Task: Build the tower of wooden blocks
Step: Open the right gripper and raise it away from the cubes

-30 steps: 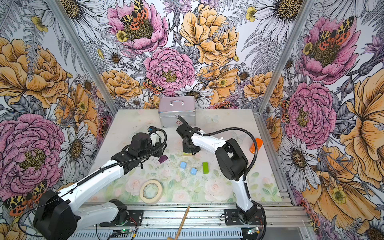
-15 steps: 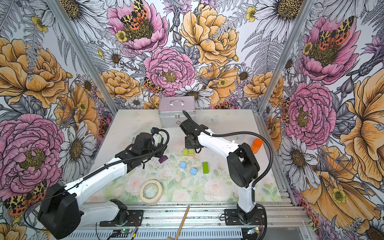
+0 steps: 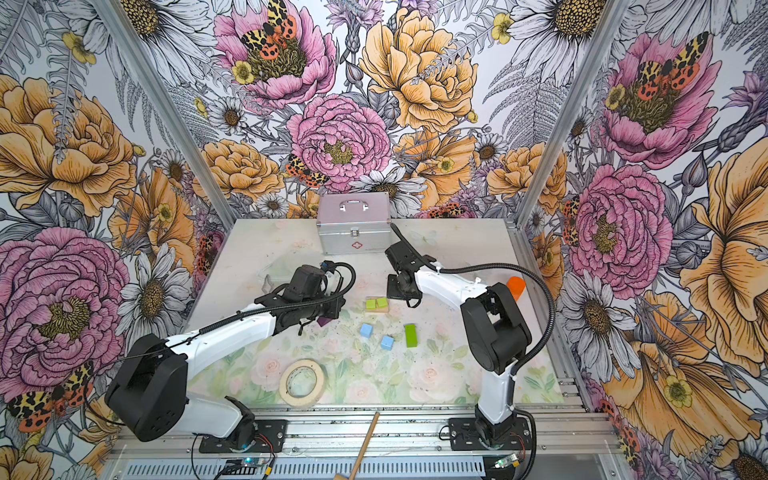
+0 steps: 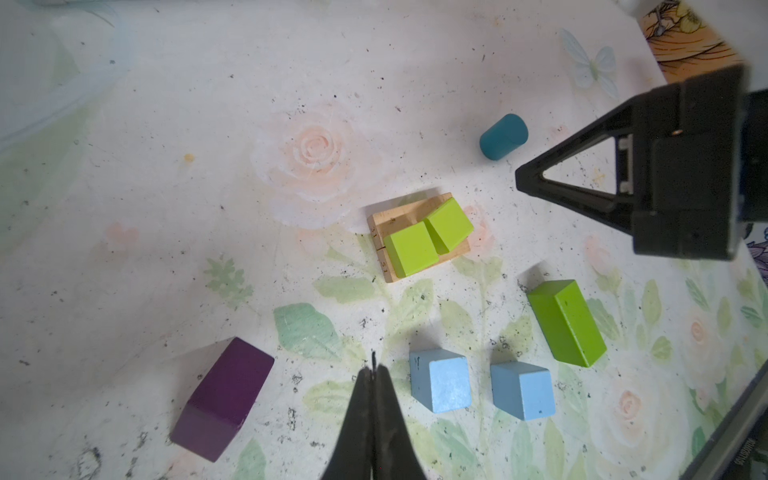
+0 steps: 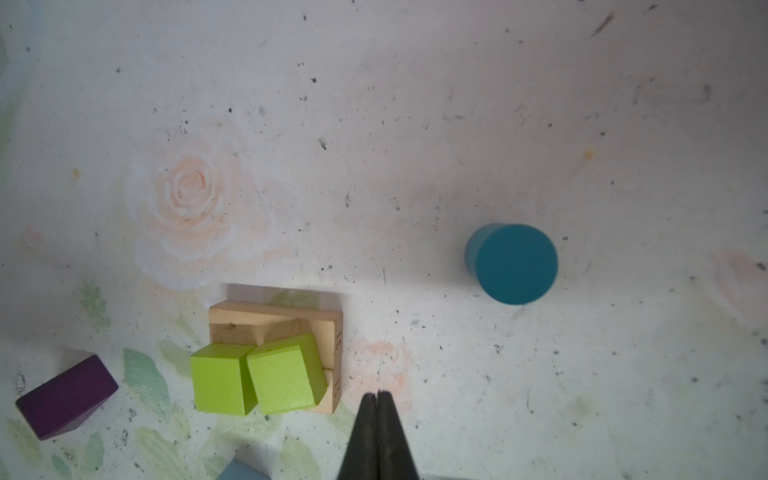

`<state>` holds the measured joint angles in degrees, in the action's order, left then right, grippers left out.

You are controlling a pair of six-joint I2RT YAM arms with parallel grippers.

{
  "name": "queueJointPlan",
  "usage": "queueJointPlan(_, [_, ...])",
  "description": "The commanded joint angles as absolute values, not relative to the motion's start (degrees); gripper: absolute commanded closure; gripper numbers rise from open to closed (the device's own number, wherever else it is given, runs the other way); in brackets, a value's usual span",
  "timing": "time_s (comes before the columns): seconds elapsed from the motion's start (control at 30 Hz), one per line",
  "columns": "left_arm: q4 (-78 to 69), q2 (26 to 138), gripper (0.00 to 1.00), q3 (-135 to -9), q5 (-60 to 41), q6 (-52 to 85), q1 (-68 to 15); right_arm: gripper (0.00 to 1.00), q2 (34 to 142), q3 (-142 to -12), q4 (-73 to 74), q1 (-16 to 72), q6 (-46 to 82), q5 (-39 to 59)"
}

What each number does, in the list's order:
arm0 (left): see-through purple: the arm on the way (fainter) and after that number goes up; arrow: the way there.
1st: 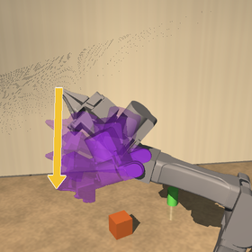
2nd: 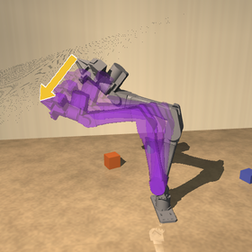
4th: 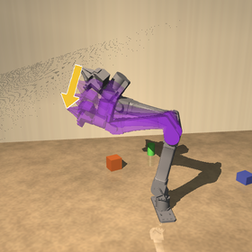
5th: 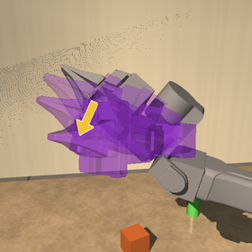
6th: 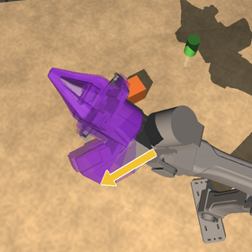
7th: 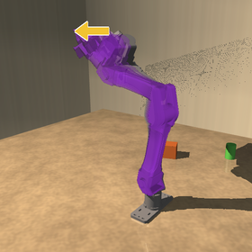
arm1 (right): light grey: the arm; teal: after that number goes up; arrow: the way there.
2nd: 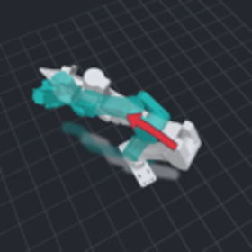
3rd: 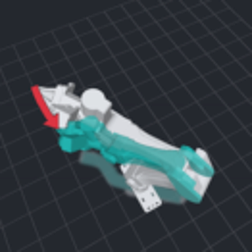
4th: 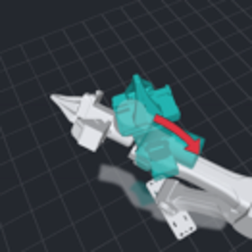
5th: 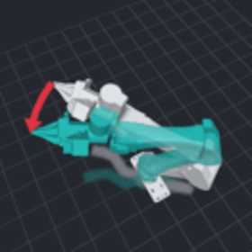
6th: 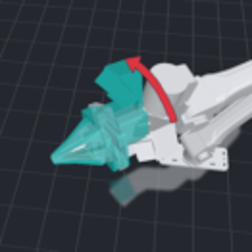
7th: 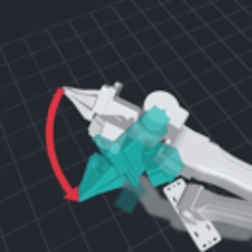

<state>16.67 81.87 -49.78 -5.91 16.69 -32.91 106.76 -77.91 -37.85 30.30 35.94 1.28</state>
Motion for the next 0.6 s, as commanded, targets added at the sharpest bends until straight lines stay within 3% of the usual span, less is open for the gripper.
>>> queueJointPlan(0.0, [16.19, 87.66, 1.00, -53.53, -9.05, 18.90, -33.75, 1.00, 106.62, -75.77, -28.70, 28.83, 34.88, 8.71])
queueJointPlan(0.57, [15.21, 96.58, 1.00, -58.88, -13.00, 18.98, -33.66, 1.00, 108.45, -74.06, -25.87, 28.74, 35.83, 10.90])
